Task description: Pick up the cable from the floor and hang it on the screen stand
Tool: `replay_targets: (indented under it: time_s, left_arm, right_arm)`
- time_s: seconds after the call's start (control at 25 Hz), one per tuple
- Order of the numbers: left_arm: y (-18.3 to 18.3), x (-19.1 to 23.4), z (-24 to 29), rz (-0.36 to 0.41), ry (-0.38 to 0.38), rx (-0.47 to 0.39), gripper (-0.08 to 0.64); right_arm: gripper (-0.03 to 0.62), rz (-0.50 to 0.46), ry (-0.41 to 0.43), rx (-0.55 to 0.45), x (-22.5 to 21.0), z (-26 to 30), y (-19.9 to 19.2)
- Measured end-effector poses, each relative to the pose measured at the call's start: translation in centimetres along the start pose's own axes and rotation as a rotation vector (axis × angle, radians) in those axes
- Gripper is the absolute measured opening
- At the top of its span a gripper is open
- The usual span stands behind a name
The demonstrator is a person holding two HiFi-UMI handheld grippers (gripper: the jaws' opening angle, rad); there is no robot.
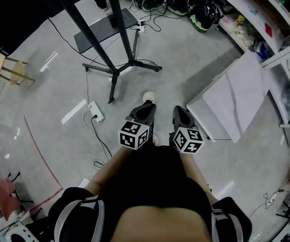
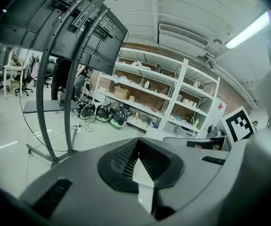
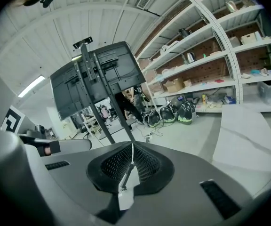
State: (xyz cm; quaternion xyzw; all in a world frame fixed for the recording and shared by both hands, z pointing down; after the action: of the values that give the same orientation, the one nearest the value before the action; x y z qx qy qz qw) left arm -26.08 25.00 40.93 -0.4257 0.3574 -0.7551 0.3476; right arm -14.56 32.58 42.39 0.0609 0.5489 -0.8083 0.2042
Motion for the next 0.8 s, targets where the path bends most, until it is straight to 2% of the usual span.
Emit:
replay_targets:
  time_s: [0.4, 0.8]
  left_arm:
    - [2.7, 3.3, 4.3, -0.004, -0.001, 0.020, 0.008]
    - [8.7, 7.9, 9.9, 0.004, -0.014, 0.024, 0.008]
  right_arm:
    - [0.025, 0.003, -0.024, 0.019, -2.1, 4.6, 2.2]
    - [0.025, -0.006, -0.031, 0.015, -3.7, 11.3, 7.4]
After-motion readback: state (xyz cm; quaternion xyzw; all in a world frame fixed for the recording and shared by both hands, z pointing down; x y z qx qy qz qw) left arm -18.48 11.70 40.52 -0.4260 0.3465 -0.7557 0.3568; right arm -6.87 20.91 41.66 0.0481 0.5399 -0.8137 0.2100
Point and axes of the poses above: the fingertips, and each gripper's own axes: z forward along the fingers, x to its left, y out of its top, the point moved 4 cm from there along -z, backward along the fingers, and after that the axes turned 4 degrees about -z, right-handed, at the moved point
